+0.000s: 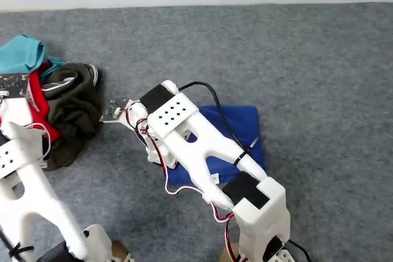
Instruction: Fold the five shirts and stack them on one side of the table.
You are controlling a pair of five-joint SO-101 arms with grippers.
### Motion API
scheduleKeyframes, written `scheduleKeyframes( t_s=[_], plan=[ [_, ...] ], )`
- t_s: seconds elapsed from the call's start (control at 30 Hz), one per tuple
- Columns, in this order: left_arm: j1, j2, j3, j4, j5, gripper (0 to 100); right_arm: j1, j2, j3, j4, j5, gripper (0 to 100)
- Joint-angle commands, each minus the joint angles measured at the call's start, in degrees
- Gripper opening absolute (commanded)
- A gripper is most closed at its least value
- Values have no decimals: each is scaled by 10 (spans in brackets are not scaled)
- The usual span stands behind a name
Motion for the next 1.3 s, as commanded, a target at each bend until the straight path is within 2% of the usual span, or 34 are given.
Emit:
scheduleKeyframes(
  t_s=[0.0,0.17,0.37,0.67,0.73,1.03,1.27],
  plan=[
    [2,-16,-1,-9,-1,7,-9,-9,-11,22,-5,9],
    [2,-16,-1,-9,-1,7,-14,54,22,-2,-33,9],
    [2,-16,-1,-8,-1,7,-1,87,34,-62,-29,9],
    [2,-16,-1,-6,-1,7,-2,-7,-42,21,-33,9],
    [1,-16,0,-4,-1,7,1,-29,-51,25,-52,9],
    [1,-20,36,-4,0,7,131,-118,1,28,-237,9],
    [1,-20,21,16,0,7,247,-264,187,26,-235,9]
  ],
)
